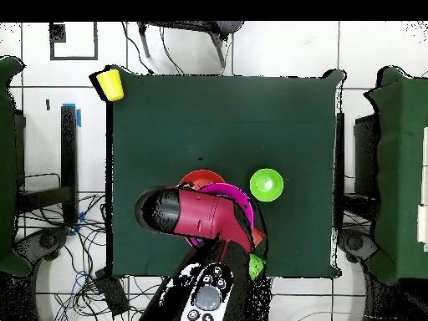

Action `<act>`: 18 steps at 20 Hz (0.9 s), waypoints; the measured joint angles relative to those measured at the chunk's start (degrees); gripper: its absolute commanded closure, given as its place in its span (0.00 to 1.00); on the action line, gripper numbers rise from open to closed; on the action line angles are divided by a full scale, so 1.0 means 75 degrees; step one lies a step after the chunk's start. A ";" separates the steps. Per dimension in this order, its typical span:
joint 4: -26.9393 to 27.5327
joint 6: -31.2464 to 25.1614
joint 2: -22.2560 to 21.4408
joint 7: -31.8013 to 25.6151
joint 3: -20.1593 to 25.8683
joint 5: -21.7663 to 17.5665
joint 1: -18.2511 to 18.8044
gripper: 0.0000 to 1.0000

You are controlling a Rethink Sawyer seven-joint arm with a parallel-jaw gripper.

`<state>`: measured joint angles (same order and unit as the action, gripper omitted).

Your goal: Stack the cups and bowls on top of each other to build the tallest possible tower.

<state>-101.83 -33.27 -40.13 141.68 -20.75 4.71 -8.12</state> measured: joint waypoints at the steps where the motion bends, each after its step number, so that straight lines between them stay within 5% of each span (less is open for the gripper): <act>1: 0.0001 0.0108 0.0015 0.0000 -0.0001 0.0030 0.0007 1.00; 18: 0.0001 0.0815 0.0136 0.0000 -0.0046 0.0525 0.0032 1.00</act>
<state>-101.82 -27.16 -39.11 141.68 -21.10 8.64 -7.89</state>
